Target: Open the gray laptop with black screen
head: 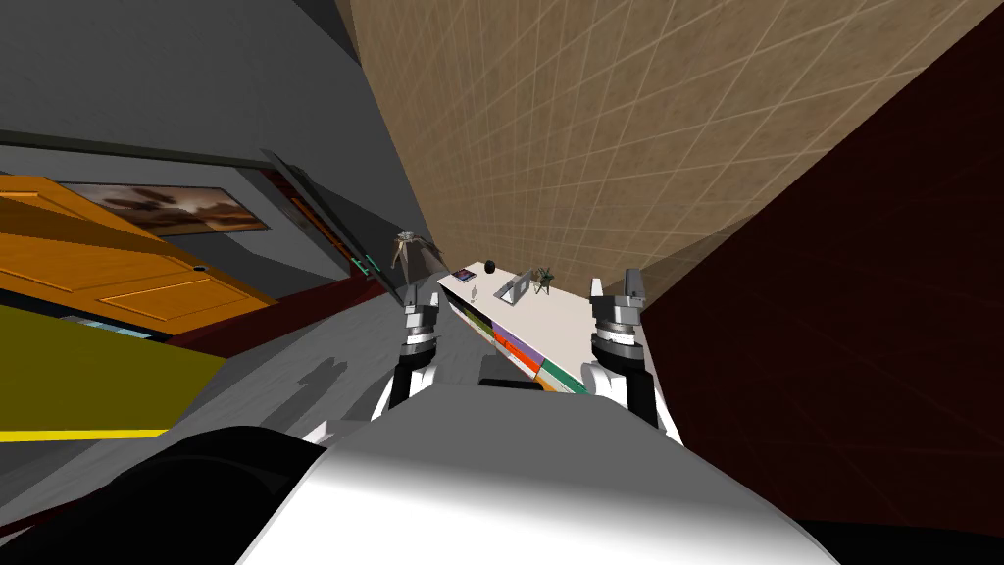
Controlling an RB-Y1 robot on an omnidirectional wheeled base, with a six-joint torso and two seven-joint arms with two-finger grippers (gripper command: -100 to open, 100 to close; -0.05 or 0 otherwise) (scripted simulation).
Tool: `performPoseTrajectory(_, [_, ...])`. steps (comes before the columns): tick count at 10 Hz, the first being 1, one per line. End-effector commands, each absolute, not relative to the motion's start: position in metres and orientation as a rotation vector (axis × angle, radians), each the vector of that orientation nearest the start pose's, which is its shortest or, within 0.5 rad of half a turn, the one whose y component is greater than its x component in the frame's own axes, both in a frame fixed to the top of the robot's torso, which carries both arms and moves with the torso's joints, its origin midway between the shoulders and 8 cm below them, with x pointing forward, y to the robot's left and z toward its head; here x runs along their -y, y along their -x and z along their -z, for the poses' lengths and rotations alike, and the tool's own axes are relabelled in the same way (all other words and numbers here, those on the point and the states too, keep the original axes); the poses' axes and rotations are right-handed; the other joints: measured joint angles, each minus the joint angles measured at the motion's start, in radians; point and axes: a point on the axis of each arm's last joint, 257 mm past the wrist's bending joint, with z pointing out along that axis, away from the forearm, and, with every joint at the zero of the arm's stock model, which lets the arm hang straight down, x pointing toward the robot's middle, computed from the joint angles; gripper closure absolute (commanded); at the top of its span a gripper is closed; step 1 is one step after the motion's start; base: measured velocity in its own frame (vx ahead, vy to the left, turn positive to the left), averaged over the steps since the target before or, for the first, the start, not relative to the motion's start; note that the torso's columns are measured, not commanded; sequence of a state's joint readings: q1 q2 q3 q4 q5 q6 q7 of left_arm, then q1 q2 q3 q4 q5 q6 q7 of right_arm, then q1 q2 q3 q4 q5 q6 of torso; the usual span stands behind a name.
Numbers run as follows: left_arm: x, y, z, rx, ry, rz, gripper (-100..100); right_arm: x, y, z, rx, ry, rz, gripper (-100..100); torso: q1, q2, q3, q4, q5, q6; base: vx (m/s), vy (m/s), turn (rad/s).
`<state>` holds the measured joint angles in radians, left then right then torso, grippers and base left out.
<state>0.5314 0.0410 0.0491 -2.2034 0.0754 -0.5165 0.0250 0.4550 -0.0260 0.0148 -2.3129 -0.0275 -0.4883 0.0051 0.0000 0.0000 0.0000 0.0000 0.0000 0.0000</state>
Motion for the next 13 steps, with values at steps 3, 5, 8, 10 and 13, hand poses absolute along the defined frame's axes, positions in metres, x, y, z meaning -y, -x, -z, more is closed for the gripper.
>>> performPoseTrajectory(3, [-0.31,-0.347,0.015,-0.644,0.752,1.288,0,0.268,-0.342,-0.051,-0.575,-0.606,-1.361,0,0.0,0.175,-0.351,0.176,0.0,0.0,0.0,0.0,0.0])
performPoseTrajectory(5, [-0.31,-0.347,0.015,-0.644,0.752,1.288,0,0.268,-0.342,-0.051,-0.574,-0.606,-1.361,0,0.0,0.322,-0.644,0.322,0.0,0.0,0.0,0.0,0.0])
performPoseTrajectory(8, [-0.31,-0.347,0.015,-0.644,0.752,1.288,0,0.268,-0.342,-0.051,-0.574,-0.606,-1.361,0,0.0,0.544,-1.087,0.544,0.0,0.0,0.0,0.0,0.0])
performPoseTrajectory(10, [-0.309,-0.354,0.019,-0.69,0.738,1.271,-100,0.268,-0.342,-0.051,-0.574,-0.606,-1.361,0,0.0,0.691,-1.382,0.691,0.0,0.0,-0.006,0.0,-0.03])
performPoseTrajectory(13, [-0.312,-0.374,0.034,-0.792,0.728,1.198,-100,0.268,-0.342,-0.051,-0.575,-0.607,-1.361,0,-0.001,0.738,-1.474,0.737,0.0,0.0,-0.035,-0.015,-0.136])
